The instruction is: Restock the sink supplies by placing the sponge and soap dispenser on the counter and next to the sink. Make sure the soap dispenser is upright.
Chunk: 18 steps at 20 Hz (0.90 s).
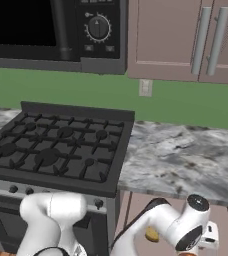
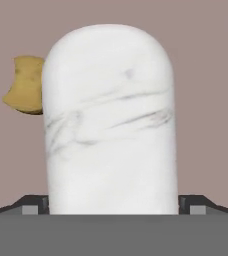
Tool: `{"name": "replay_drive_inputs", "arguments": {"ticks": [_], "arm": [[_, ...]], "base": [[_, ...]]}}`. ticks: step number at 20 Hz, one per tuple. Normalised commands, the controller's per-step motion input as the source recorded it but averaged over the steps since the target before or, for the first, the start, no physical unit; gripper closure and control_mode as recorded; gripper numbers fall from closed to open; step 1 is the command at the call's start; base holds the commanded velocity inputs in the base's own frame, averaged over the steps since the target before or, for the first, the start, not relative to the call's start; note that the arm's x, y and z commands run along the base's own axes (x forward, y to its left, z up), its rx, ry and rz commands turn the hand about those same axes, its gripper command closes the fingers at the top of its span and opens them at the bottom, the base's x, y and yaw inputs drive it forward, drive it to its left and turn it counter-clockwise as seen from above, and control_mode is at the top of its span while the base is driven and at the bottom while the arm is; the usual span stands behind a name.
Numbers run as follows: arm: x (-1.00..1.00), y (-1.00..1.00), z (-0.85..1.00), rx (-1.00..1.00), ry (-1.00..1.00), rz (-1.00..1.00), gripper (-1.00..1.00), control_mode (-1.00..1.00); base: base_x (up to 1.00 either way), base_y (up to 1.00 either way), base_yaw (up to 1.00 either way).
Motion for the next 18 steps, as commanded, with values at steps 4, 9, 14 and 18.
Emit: {"name": "replay_drive_inputs", "arguments": {"ticks": [4, 9, 14, 18], "arm": [[0.0, 0.76, 1.0, -0.1, -0.05, -0.06, 1.0, -1.0], [0.0, 0.82, 1.0, -0.11, -0.06, -0.05, 1.0, -1.0], [0.04, 0.57, 1.0, -0.09, 0.0, -0.01, 1.0, -1.0], [0.0, 0.0, 0.73, 0.0, 0.0, 0.0, 1.0, -1.0]], "base": [[0.0, 0.0, 0.0], [0.0, 0.0, 0.0], [0.0, 0.0, 0.0], [0.0, 0.0, 0.0]]}}
